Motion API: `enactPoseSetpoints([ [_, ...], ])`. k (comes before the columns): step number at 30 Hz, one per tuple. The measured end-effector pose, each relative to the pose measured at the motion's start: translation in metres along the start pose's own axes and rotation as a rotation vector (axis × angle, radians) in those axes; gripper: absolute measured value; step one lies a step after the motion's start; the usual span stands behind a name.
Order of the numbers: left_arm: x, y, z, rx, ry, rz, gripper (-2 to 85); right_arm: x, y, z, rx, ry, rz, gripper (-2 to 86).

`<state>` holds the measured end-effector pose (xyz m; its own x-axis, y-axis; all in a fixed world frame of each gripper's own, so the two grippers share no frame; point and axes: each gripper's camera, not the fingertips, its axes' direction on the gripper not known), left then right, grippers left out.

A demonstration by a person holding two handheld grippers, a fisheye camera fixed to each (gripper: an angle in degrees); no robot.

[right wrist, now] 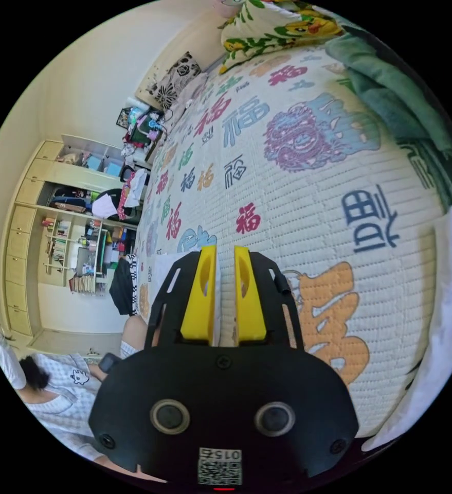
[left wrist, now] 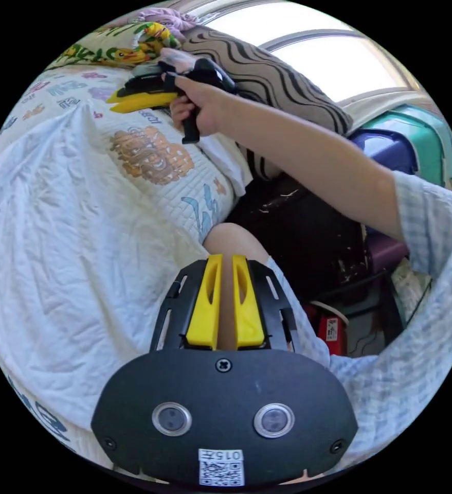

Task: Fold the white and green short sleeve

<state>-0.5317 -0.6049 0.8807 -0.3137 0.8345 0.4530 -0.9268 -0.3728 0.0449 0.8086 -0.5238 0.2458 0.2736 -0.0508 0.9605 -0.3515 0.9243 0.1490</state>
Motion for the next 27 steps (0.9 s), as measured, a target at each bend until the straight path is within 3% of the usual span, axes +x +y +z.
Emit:
enactPoseSetpoints([
  [3,-0.030,0.018,-0.053,0.121,-0.076,-0.007,4.2,-0.023,0.010,-0.034,0.023,0.016,-0.060,7.3],
  [8,-0.145,0.063,-0.181,0.464,-0.397,-0.318,9.5,-0.058,0.023,-0.032,-0.111,0.009,-0.096,14.0],
  [10,-0.190,0.074,-0.203,0.500,-0.486,-0.414,11.5,-0.060,0.028,-0.026,-0.155,-0.034,-0.065,15.0],
  [13,-0.263,0.076,-0.203,0.421,-0.415,-0.508,12.7,-0.061,0.039,-0.037,-0.106,-0.043,-0.003,11.2],
  [17,-0.323,0.079,-0.190,0.276,-0.350,-0.513,7.3,-0.060,0.053,-0.062,-0.147,-0.048,0.061,2.7],
  [22,-0.367,0.118,-0.209,0.370,-0.169,-0.538,5.9,-0.070,0.066,-0.095,-0.112,-0.070,0.041,5.0],
  [27,-0.413,0.145,-0.216,0.424,0.069,-0.516,10.3,-0.073,0.074,-0.107,-0.133,-0.249,0.043,9.7],
])
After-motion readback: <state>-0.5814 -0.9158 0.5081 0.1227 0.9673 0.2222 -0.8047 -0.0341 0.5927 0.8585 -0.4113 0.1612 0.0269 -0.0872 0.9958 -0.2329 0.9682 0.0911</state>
